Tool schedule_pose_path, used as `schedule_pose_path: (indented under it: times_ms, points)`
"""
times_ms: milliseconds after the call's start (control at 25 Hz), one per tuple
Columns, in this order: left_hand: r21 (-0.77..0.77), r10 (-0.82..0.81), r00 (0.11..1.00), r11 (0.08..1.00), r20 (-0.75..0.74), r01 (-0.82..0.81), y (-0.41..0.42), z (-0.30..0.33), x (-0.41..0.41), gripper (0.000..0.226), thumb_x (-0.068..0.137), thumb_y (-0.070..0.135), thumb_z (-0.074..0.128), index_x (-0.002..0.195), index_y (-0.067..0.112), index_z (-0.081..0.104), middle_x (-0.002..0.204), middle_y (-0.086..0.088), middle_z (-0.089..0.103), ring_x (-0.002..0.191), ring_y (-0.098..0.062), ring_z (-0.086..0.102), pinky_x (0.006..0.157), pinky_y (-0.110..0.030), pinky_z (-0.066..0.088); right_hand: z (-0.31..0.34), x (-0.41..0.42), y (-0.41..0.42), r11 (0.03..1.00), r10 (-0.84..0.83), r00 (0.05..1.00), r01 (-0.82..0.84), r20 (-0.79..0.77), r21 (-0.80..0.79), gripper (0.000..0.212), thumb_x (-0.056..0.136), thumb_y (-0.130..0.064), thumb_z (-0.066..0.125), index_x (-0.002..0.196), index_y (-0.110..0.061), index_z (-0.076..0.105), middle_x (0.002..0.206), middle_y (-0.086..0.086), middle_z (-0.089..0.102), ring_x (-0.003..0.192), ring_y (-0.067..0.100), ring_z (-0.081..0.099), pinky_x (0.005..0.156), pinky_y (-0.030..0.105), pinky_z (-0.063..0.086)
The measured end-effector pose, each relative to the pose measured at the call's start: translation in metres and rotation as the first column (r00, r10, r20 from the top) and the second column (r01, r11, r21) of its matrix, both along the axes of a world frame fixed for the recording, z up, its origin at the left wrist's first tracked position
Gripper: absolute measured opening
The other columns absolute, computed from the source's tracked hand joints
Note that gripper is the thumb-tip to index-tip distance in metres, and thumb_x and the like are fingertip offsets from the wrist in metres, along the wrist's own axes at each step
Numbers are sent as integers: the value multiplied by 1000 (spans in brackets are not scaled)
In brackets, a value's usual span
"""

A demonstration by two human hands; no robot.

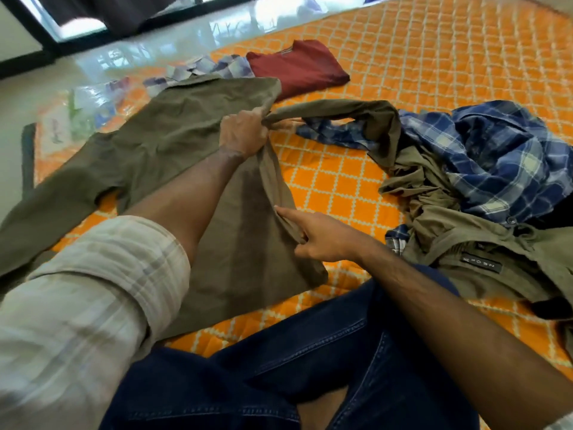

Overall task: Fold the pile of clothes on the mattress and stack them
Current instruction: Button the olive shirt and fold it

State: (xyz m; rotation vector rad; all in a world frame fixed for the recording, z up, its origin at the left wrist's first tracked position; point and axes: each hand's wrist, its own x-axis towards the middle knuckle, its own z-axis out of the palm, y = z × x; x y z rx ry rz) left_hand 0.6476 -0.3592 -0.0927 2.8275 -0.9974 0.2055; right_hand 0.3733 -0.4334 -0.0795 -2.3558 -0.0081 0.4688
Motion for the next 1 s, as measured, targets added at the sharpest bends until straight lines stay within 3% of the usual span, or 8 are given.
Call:
schedule_pose_path:
  times_ms: [80, 280, 480, 640, 720, 800, 920, 1000]
  points:
    - [-8, 7, 1000, 1000, 4, -7, 25, -5, 4, 44, 89, 29, 49, 130, 15, 57, 111, -22, 70, 102, -43, 66, 87, -47, 50, 1, 6, 21, 994, 69, 997, -71, -30, -83, 91, 89, -18, 66, 162, -24, 12, 81, -9, 54, 68, 6, 48, 55, 18, 38]
    - [34, -12, 999, 999, 38, 11, 66, -23, 9, 45, 90, 20, 50, 134, 11, 49, 114, -17, 69, 100, -39, 66, 89, -48, 45, -25, 20, 66, 970, 95, 986, -122, -134, -211, 99, 91, -29, 64, 162, -23, -4, 129, 21, 59, 110, 34, 60, 75, 32, 43]
    - [63, 9, 998, 998, -62, -5, 96, -58, 22, 49, 93, 18, 47, 141, 12, 41, 125, -16, 63, 105, -40, 65, 92, -51, 45, -56, 30, 96, 941, 136, 980, -173, -145, -289, 101, 91, -34, 61, 161, -20, -11, 126, 21, 62, 109, 37, 63, 84, 41, 52]
    - [-13, 29, 989, 999, -143, -32, 104, -79, 25, 51, 96, 21, 45, 146, 12, 40, 133, -16, 57, 109, -42, 61, 92, -53, 47, -69, 25, 96, 973, 95, 983, -125, -158, -193, 105, 93, -49, 62, 160, -26, -16, 114, 15, 69, 99, 30, 66, 85, 41, 53]
    - [-75, 60, 979, 994, -193, -76, 102, -81, 24, 53, 96, 27, 47, 146, 12, 39, 134, -17, 57, 111, -42, 61, 93, -52, 48, -70, 23, 90, 997, 75, 985, -77, -153, -13, 98, 94, -51, 63, 162, -28, -4, 100, 3, 70, 92, 18, 67, 82, 34, 52]
    - [-129, 93, 957, 983, -274, -133, 103, -80, 21, 58, 96, 33, 52, 148, 13, 35, 131, -21, 59, 112, -42, 61, 92, -50, 48, -72, 21, 82, 985, -10, 998, 19, -55, 170, 75, 98, -34, 65, 160, -25, 24, 91, -6, 65, 84, 7, 63, 77, 25, 49]
    - [-161, 63, 939, 979, -338, -124, 108, -76, 19, 54, 99, 25, 49, 149, 13, 32, 126, -25, 62, 110, -44, 61, 91, -50, 49, -80, 19, 73, 998, -44, 980, 53, 194, -43, 62, 95, -24, 66, 151, -21, 41, 111, -3, 58, 102, 12, 55, 84, 25, 44]
    - [-187, 98, 903, 963, -419, -192, 111, -74, 21, 47, 101, 25, 49, 145, 11, 37, 128, -23, 61, 114, -42, 60, 93, -46, 47, -84, 21, 72, 992, 55, 986, -36, 157, -121, 66, 93, -29, 68, 153, -25, 39, 111, -8, 53, 103, 8, 51, 86, 26, 44]
